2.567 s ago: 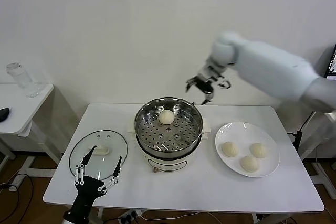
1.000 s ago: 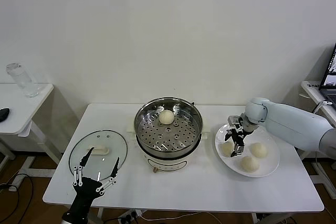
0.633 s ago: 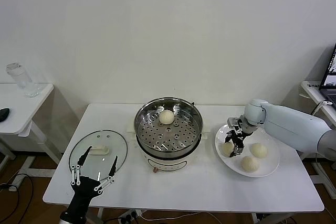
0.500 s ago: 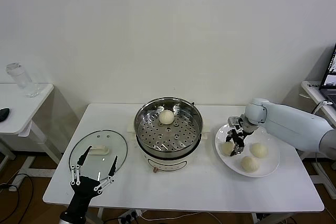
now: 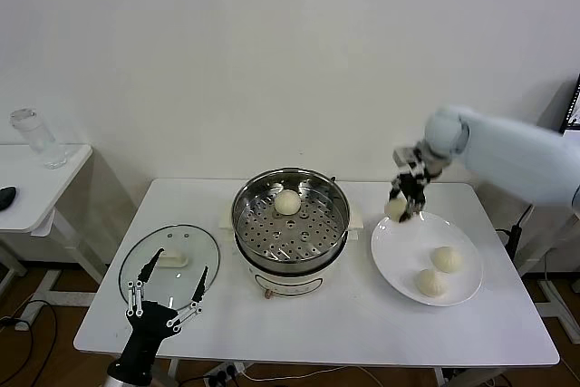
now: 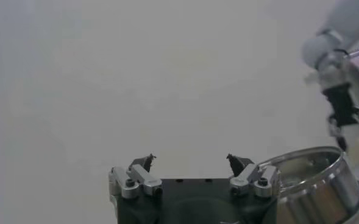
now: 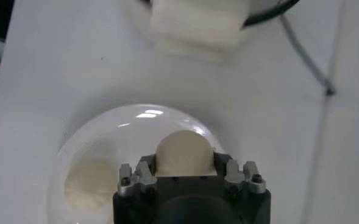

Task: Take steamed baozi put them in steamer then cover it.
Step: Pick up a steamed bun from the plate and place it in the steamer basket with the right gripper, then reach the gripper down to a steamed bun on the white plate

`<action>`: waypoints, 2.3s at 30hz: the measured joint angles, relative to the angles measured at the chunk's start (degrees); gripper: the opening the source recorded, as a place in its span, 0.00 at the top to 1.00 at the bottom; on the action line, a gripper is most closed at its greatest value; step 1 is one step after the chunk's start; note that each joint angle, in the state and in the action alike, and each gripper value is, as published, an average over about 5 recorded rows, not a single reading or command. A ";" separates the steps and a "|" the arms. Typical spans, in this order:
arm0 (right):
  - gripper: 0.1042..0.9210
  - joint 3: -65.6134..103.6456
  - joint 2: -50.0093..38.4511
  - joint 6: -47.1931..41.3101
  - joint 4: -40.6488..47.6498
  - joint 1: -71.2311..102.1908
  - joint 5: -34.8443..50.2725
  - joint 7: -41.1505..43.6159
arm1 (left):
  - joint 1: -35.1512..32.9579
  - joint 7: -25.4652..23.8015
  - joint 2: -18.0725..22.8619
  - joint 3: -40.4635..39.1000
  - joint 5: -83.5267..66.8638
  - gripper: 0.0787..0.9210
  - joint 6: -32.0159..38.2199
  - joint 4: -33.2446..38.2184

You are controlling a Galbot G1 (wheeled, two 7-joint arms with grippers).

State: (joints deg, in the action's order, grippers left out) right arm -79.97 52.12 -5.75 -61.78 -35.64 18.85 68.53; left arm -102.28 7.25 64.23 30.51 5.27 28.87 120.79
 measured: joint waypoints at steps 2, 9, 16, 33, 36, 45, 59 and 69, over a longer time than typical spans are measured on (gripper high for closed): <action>0.34 -1.18 1.35 -0.41 -0.97 -3.14 1.79 0.70 | 0.26 0.02 -0.12 -0.22 0.00 0.12 0.01 -0.12; 0.34 -5.38 7.84 -3.12 -4.64 -11.02 9.67 0.91 | 0.90 0.14 -0.22 -0.93 0.00 0.12 0.05 -0.42; 0.35 -8.90 16.17 -6.32 -5.85 -13.28 16.63 -1.98 | 1.21 0.27 -0.10 -1.00 -0.01 0.12 0.06 -0.39; 0.36 -12.94 31.83 -10.87 -2.24 -6.77 24.03 -12.17 | 1.60 0.39 0.16 -0.74 -0.02 0.12 0.19 -0.20; 0.36 -13.24 33.44 -11.23 -1.34 -5.58 24.19 -13.34 | 1.52 0.42 0.14 -0.55 -0.03 0.12 0.27 -0.21; 0.34 -13.89 35.95 -11.74 0.55 -2.87 23.73 -15.79 | 1.33 0.56 0.00 -0.18 -0.06 0.12 0.71 -0.44; 0.12 -11.68 32.69 -11.41 -2.35 -4.00 21.05 -15.78 | 1.19 0.61 -0.08 0.05 -0.08 0.12 0.81 -0.59; 0.12 -8.54 17.94 -8.44 -8.59 -10.00 14.30 -8.70 | 1.60 0.61 -0.34 -0.57 0.08 0.12 0.48 -0.42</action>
State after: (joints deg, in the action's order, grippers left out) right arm -88.51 70.06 -14.19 -70.37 -45.64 33.14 59.83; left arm -100.67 7.86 63.89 29.93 5.35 29.36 120.37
